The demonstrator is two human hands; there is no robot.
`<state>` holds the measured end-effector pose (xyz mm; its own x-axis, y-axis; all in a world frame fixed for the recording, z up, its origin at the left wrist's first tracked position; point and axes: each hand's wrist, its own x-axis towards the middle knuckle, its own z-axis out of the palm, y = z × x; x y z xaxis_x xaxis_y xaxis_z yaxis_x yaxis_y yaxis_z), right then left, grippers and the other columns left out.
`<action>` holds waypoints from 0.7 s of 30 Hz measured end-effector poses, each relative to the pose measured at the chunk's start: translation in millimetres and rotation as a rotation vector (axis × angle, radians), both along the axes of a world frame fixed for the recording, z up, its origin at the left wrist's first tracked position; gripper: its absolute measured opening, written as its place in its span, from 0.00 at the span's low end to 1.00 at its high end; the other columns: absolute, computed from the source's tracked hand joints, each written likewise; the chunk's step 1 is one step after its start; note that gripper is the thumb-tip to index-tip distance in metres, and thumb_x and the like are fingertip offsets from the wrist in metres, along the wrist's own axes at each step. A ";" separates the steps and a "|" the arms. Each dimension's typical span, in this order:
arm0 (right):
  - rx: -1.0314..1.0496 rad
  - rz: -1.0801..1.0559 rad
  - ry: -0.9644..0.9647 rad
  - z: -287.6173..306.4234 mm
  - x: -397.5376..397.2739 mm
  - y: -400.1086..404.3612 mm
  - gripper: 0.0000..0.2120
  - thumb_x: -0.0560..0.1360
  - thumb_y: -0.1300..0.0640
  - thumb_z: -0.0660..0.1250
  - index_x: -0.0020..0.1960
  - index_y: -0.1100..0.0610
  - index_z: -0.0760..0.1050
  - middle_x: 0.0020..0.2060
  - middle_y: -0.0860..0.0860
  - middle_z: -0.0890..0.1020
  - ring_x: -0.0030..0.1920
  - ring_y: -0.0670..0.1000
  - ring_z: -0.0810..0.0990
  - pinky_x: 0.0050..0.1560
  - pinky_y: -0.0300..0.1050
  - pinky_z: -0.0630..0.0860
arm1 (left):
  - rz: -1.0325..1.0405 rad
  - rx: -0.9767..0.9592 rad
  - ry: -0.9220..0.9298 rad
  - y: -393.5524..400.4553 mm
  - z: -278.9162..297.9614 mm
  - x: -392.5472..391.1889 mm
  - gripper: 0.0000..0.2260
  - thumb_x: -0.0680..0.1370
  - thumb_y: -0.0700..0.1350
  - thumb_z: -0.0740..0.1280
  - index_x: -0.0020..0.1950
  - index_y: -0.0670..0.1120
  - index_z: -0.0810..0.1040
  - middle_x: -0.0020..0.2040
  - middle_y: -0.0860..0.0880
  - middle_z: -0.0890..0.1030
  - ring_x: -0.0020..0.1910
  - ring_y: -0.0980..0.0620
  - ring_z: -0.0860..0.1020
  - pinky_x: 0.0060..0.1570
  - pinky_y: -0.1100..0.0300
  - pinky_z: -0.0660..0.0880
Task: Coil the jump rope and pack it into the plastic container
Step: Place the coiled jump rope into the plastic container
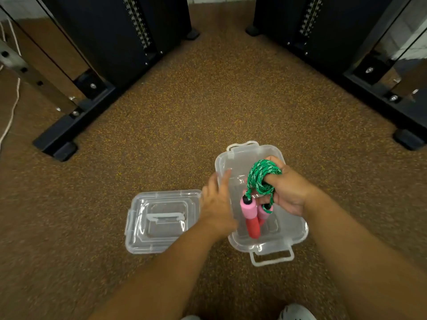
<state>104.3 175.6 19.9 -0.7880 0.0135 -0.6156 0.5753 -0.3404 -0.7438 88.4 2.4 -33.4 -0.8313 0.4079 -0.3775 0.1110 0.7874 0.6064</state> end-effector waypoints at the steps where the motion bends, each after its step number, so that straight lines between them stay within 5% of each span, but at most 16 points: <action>1: 0.009 0.002 -0.022 -7.5 -3.8 0.1 0.17 0.79 0.71 0.53 0.58 0.52 0.68 0.47 0.64 0.78 0.36 0.60 0.80 0.25 0.47 0.77 | -0.100 0.004 0.082 4.9 1.6 1.2 0.53 0.63 0.39 0.74 0.78 0.59 0.44 0.75 0.51 0.53 0.70 0.48 0.57 0.69 0.53 0.61; 6: 0.087 0.032 -0.122 -36.9 -21.1 5.4 0.14 0.79 0.69 0.53 0.55 0.52 0.69 0.44 0.62 0.78 0.36 0.59 0.80 0.30 0.51 0.78 | -0.035 0.469 -0.335 28.2 -11.9 7.7 0.43 0.74 0.37 0.69 0.75 0.62 0.43 0.60 0.54 0.77 0.54 0.64 0.78 0.52 0.62 0.76; 9: 0.180 0.020 -0.188 -52.0 -33.1 3.5 0.15 0.78 0.68 0.54 0.58 0.51 0.67 0.47 0.62 0.78 0.41 0.63 0.82 0.31 0.53 0.80 | 0.089 0.349 -0.232 41.7 -25.4 4.5 0.41 0.77 0.38 0.63 0.77 0.63 0.40 0.65 0.47 0.75 0.56 0.52 0.79 0.56 0.51 0.77; 14: 0.640 -0.044 -0.204 -87.4 -43.4 2.2 0.17 0.74 0.64 0.63 0.61 0.53 0.67 0.39 0.55 0.78 0.39 0.58 0.80 0.40 0.53 0.79 | 0.119 0.113 -0.160 60.2 -35.8 -10.0 0.36 0.78 0.38 0.62 0.78 0.61 0.47 0.61 0.42 0.69 0.49 0.43 0.79 0.51 0.52 0.75; 19: 0.438 -0.169 -0.120 -110.9 -31.5 6.0 0.33 0.70 0.62 0.71 0.70 0.47 0.60 0.51 0.51 0.76 0.51 0.55 0.79 0.55 0.53 0.77 | 0.074 -0.128 -0.190 74.7 -50.6 -21.0 0.17 0.79 0.40 0.61 0.67 0.47 0.67 0.65 0.39 0.66 0.58 0.37 0.74 0.57 0.48 0.73; 21: 0.423 -0.130 -0.148 -127.3 -20.3 2.9 0.31 0.67 0.60 0.70 0.67 0.49 0.65 0.57 0.56 0.76 0.53 0.57 0.79 0.56 0.54 0.77 | 0.085 -0.190 -0.193 76.4 -58.5 -21.4 0.14 0.79 0.42 0.61 0.65 0.43 0.70 0.66 0.39 0.66 0.61 0.37 0.73 0.58 0.52 0.71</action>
